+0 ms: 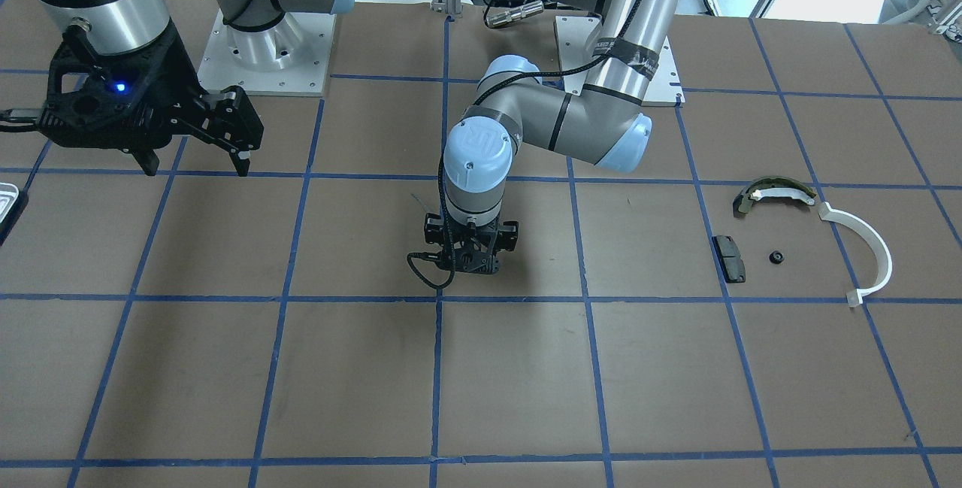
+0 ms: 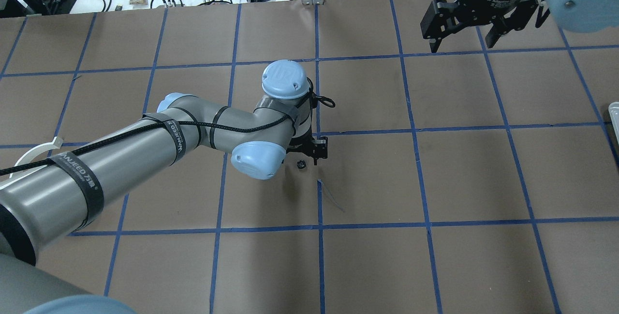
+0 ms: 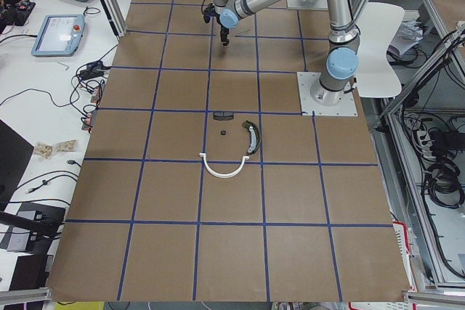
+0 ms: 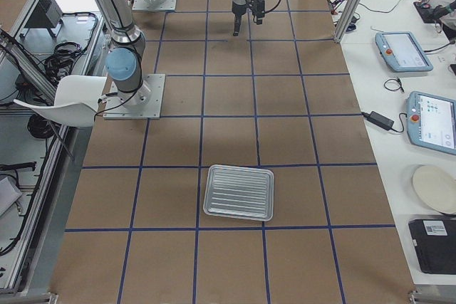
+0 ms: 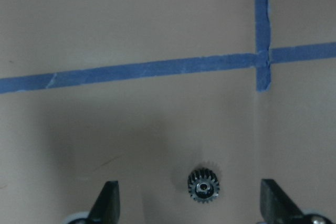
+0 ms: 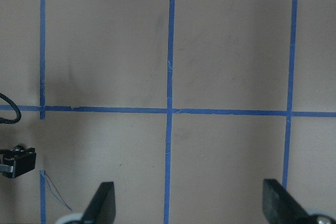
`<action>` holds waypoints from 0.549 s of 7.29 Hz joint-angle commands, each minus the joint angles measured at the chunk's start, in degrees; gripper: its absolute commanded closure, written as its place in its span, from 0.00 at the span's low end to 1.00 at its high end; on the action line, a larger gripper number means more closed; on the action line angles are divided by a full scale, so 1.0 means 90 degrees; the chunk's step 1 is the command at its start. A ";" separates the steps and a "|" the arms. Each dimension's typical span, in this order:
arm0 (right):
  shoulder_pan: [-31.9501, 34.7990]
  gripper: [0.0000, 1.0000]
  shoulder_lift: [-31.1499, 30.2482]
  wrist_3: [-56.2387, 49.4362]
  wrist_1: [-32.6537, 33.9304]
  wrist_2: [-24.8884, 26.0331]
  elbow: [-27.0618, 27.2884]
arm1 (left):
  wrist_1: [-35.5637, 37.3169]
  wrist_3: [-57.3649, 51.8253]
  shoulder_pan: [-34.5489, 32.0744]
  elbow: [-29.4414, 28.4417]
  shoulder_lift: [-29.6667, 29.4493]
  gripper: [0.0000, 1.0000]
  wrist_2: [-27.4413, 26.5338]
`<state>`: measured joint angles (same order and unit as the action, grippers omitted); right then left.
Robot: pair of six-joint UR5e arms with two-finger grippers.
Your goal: Place bearing gear from tray to pile
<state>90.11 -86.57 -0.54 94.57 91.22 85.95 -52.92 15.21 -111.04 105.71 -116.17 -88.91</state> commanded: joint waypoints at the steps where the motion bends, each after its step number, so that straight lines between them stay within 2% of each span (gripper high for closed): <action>1: 0.0075 0.00 0.0000 0.0187 -0.0155 -0.0066 0.0000 | -0.0018 0.0009 -0.0035 0.0042 -0.0031 0.60 0.0006; 2: 0.0075 0.00 -0.0020 0.0168 -0.0176 -0.0077 0.0010 | -0.0008 0.0009 -0.0035 0.0032 -0.0031 0.85 0.0006; 3: 0.0075 0.00 -0.0010 0.0090 -0.0167 -0.0086 0.0029 | -0.0027 -0.0030 -0.0035 0.0032 -0.0031 1.00 -0.0052; 4: 0.0075 0.00 -0.0010 0.0147 -0.0166 -0.0077 0.0030 | -0.0057 -0.0040 -0.0035 -0.0016 -0.0002 1.00 -0.0082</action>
<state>90.77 -86.65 0.62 93.12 90.53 86.15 -53.18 15.04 -111.35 105.90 -116.39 -89.28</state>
